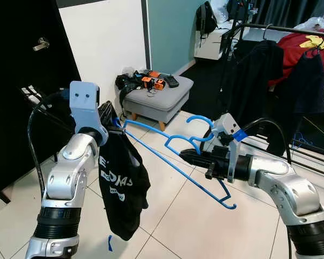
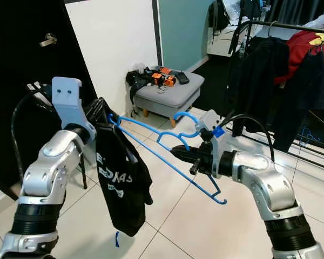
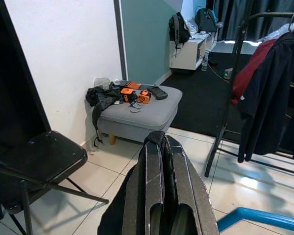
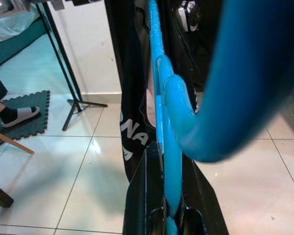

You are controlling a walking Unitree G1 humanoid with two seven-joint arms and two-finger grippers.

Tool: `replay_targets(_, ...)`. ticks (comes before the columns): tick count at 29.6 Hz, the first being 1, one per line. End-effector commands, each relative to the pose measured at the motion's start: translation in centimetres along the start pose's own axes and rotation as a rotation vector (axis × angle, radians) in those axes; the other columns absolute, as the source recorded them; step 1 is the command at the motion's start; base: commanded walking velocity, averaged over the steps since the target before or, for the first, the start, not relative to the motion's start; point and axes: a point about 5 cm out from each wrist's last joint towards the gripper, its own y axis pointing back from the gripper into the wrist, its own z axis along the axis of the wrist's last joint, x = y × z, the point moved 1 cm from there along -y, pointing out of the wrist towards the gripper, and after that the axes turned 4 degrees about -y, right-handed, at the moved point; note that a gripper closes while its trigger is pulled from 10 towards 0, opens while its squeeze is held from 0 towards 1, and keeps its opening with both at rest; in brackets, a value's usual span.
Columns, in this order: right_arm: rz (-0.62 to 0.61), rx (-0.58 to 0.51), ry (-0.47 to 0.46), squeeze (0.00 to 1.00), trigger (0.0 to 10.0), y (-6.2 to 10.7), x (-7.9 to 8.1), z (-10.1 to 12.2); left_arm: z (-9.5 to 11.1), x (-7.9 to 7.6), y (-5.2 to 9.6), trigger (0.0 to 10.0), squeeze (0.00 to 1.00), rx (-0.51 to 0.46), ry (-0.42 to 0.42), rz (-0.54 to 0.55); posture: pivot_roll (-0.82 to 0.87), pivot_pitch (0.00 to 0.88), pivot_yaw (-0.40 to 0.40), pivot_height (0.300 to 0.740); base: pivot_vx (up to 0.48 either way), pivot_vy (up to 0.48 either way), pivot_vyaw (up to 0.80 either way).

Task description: Hang hanger

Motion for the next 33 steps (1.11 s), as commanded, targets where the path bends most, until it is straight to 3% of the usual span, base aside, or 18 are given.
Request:
replay_targets(1, 0.003, 0.011, -0.001, 0.0, 10.0, -0.5, 0.1, 0.0, 0.6, 0.0, 0.0, 10.0, 0.0, -0.021, 0.004, 0.006, -0.1, 0.0, 0.042, 0.736, 0.0, 0.0, 0.0)
replay_targets(10, -0.025, 0.058, -0.007, 0.0, 10.0, -1.0, -0.2, -0.8, 1.3, -0.8, 0.0, 10.0, 0.0, -0.046, 0.051, -0.026, -0.1, 0.0, 0.039, 0.736, 0.0, 0.0, 0.0)
replay_targets(12, -0.032, 0.071, -0.009, 0.0, 10.0, -1.9, -0.1, -1.2, 1.9, -2.0, 0.1, 10.0, 0.0, -0.068, 0.139, -0.084, -0.1, 0.0, 0.036, 0.736, 0.0, 0.0, 0.0)
replay_targets(19, -0.076, 0.046, -0.017, 0.0, 10.0, -3.5, -0.4, -1.0, 2.5, -4.7, 0.4, 10.0, 0.0, -0.09, 0.291, -0.203, -0.09, 0.0, 0.033, 0.736, 0.0, 0.0, 0.0)
replay_targets(21, -0.133, 0.017, -0.022, 0.0, 10.0, -4.5, -1.1, -0.5, 2.8, -6.1, 0.7, 10.0, 0.0, -0.092, 0.344, -0.266, -0.1, 0.0, 0.033, 0.736, 0.0, 0.0, 0.0)
replay_targets(29, -0.18, -0.039, -0.041, 0.0, 10.0, -5.5, -1.6, 0.4, 3.2, -7.2, 1.0, 10.0, 0.0, -0.093, 0.388, -0.331, -0.09, 0.0, 0.027, 0.736, 0.0, 0.0, 0.0)
replay_targets(31, -0.204, -0.157, -0.08, 0.0, 10.0, -6.5, -2.0, 2.3, 2.5, -8.4, 1.7, 10.0, 0.0, -0.046, 0.357, -0.419, -0.08, 0.0, 0.017, 0.736, 0.0, 0.0, 0.0)
replay_targets(33, -0.204, -0.157, -0.08, 0.0, 10.0, -6.5, -2.0, 2.3, 2.5, -8.4, 1.7, 10.0, 0.0, -0.046, 0.357, -0.419, -0.08, 0.0, 0.017, 0.736, 0.0, 0.0, 0.0)
